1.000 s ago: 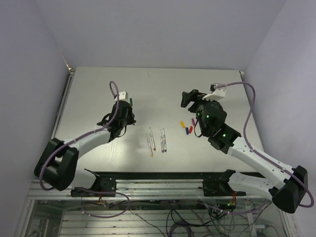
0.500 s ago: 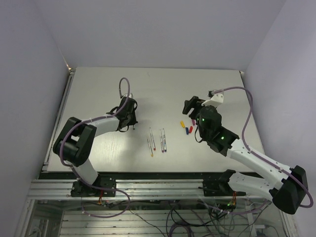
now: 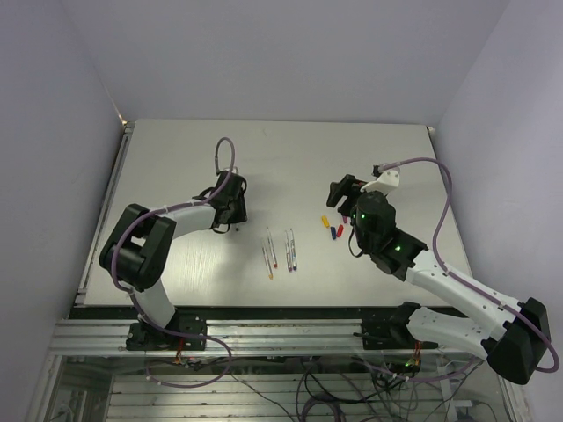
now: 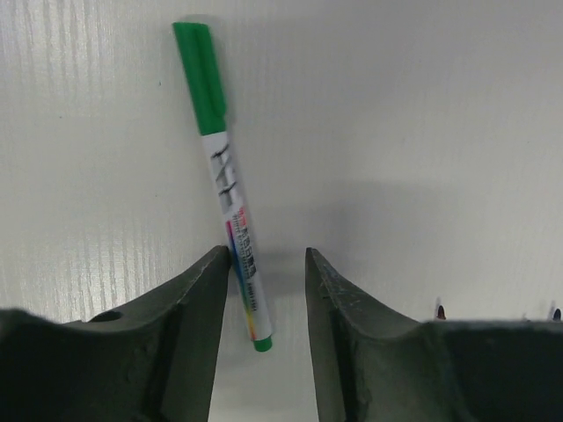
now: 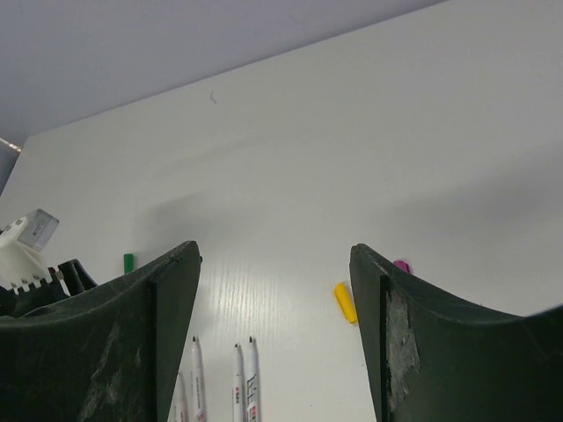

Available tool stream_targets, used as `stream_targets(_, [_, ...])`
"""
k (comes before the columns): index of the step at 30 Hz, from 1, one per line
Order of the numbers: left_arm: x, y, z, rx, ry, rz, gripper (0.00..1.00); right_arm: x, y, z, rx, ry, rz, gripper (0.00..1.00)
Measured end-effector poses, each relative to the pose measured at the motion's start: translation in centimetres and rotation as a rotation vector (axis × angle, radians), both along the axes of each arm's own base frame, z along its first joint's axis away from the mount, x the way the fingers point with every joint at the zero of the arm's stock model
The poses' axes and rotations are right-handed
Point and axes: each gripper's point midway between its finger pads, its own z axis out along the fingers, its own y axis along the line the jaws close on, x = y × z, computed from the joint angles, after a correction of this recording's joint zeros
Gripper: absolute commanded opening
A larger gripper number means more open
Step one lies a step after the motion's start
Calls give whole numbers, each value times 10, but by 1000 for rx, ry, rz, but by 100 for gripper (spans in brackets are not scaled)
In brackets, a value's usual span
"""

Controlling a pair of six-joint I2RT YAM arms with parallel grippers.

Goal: Insert the pens into the pen caps

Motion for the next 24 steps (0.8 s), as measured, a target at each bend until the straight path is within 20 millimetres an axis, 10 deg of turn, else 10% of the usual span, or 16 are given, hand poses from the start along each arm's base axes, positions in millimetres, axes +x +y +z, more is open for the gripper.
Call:
stream_targets(4, [1,1,2,5,-3,5,59,0,0,-2,0,3,3,68])
stream_targets(8, [0,3,11,8,-14,10,87,0,0,-2,-1,3,2,68])
stream_targets(24, [-27,-11,67,-31,-126,-36,71,3,-10,-16,-14,21,-17,59])
